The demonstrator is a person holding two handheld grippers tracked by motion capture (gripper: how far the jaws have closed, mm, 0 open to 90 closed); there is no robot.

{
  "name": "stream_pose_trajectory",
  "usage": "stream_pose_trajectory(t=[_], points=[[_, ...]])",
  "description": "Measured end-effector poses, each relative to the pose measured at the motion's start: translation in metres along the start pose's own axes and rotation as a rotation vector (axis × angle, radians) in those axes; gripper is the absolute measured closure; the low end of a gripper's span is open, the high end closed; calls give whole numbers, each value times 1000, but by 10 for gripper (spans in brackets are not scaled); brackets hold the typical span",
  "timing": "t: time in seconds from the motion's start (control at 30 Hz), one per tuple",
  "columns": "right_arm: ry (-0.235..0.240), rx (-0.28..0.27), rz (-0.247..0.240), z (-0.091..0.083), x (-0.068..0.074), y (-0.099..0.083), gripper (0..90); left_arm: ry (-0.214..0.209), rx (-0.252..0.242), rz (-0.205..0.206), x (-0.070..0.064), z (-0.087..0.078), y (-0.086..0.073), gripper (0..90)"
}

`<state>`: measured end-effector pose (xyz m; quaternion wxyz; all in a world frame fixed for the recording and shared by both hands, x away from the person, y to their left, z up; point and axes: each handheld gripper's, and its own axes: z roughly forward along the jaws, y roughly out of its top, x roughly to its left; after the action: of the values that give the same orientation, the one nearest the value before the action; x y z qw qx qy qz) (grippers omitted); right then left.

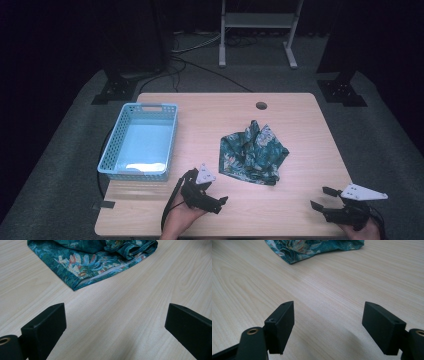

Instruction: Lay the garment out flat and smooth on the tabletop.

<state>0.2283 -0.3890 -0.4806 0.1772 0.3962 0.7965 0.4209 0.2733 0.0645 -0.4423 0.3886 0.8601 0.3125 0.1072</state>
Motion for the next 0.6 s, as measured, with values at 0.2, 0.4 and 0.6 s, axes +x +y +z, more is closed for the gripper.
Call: stream_pose_trajectory(t=[0.2, 0.4, 0.6], points=[[9, -3, 8, 3, 0, 1, 255, -1, -8, -4, 1, -1, 0, 29], [29, -3, 7, 6, 3, 1, 254, -6, -4, -5, 1, 2, 0, 29], [46, 0, 4, 9, 6, 3, 254, -12, -2, -4, 1, 4, 0, 29]])
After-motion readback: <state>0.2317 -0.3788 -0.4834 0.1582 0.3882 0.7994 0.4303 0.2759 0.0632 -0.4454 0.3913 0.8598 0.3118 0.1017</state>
